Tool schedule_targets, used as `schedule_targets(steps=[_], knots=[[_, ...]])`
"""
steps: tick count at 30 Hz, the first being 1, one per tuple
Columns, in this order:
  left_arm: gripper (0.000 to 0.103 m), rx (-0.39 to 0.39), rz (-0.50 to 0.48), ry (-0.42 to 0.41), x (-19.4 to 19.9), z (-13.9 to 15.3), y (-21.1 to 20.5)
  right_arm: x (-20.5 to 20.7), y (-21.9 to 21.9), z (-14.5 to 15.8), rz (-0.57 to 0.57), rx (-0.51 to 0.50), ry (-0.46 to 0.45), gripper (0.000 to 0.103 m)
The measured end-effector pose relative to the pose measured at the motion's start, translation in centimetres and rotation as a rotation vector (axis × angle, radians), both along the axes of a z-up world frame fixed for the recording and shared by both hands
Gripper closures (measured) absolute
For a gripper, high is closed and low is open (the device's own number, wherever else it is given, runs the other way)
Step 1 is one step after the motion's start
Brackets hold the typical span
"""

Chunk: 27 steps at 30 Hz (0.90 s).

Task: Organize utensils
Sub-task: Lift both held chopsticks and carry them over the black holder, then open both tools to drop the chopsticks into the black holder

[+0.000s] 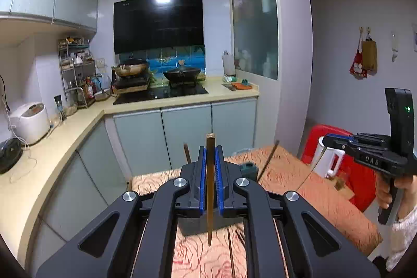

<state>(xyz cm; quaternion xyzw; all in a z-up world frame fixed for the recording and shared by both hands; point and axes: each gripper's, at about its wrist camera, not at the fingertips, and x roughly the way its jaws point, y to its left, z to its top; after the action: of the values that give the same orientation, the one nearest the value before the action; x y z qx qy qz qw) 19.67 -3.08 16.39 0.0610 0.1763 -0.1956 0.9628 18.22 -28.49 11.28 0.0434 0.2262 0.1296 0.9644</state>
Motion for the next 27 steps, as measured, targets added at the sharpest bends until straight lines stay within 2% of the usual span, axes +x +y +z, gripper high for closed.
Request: schedule_targets(steps=[7, 14, 20, 27], knots=[[0.097, 0.000, 0.013, -0.036, 2.6, 2.4, -2.1, 2.2, 0.9, 2.5, -0.010, -0.016, -0.053, 0.095], [0.097, -0.026, 0.021, -0.049, 5.7, 3.5, -4.0, 5.4, 1.7, 2.5, -0.024, -0.028, -0.044, 0.095], [0.097, -0.032, 0.024, -0.006, 8.5, 1.3, -5.1, 7.9, 2.5, 1.2, -0.022, -0.034, -0.002, 0.095], [0.097, -0.017, 0.056, 0.062, 11.0, -3.1, -4.5, 9.9, 3.2, -1.3, -0.022, -0.050, 0.061, 0.095]])
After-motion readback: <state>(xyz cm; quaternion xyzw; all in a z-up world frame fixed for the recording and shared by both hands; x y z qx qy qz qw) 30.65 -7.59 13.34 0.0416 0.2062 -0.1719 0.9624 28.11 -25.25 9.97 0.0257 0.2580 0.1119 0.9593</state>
